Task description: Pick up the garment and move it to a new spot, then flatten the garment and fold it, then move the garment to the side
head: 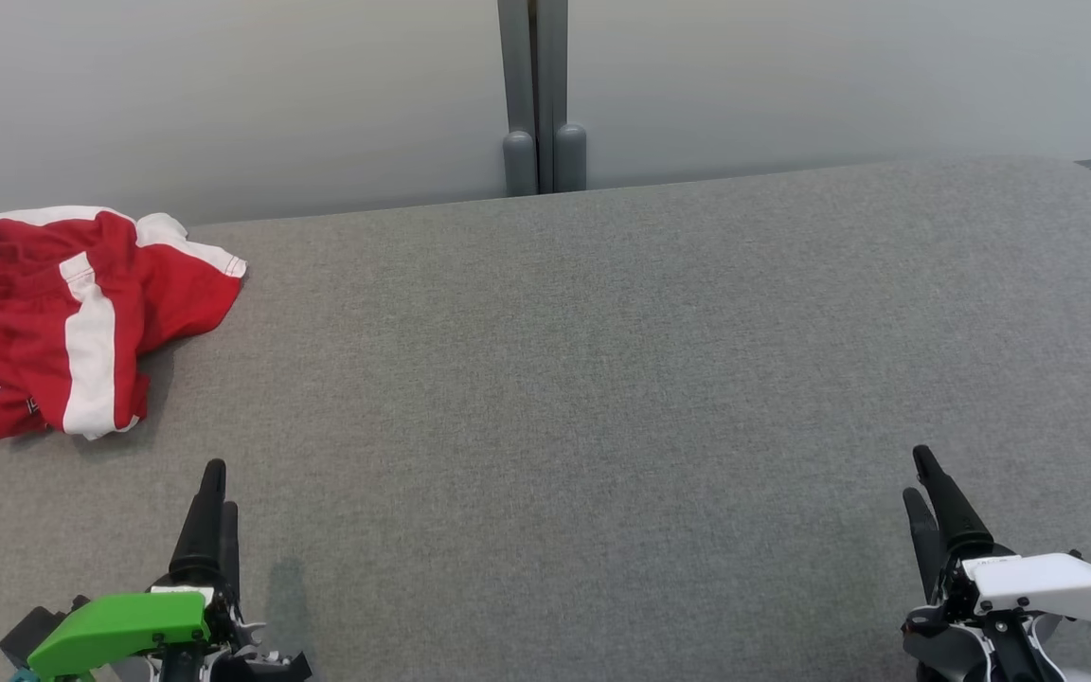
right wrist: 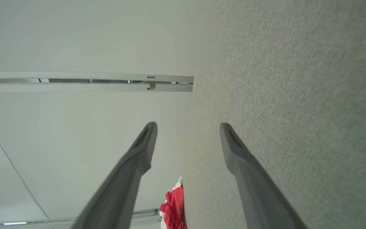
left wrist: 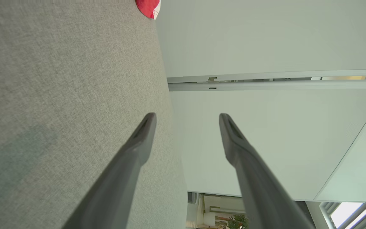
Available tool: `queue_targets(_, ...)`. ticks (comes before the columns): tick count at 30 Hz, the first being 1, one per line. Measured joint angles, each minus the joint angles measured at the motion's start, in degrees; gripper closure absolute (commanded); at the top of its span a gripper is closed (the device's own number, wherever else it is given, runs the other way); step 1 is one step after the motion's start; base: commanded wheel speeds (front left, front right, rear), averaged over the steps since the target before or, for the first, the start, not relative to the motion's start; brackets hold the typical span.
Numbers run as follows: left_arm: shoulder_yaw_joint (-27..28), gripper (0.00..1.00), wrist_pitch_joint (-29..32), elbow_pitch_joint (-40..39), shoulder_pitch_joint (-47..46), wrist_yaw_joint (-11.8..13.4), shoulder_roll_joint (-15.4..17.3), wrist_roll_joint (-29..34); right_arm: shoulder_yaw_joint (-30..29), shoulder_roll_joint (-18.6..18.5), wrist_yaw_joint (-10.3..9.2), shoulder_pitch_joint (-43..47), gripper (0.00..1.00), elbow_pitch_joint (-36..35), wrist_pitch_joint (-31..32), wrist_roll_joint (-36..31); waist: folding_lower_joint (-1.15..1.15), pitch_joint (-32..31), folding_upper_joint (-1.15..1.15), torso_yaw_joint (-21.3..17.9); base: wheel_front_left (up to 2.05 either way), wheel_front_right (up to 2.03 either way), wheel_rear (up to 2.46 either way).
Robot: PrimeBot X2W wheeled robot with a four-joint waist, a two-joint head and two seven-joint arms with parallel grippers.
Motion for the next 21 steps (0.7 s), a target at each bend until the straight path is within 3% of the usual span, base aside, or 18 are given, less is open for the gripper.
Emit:
queue_targets(12,-1.5,0.00,-2.8,-3.7,0.0,0.1,0.0,10.5,-0.1,-0.1,0.00,0.0,0.00,-3.2,-2.9,-12.8,0.00,-0.1,0.00,0.1,0.00,0.00,0.00)
queue_targets(21,-3.5,0.00,-4.8,-6.6,0.0,1.4,0.1,21.0,0.0,-0.2,0.00,0.0,0.00,-6.5,-4.8,-27.1,0.00,0.0,0.00,0.2,0.00,0.00,0.00)
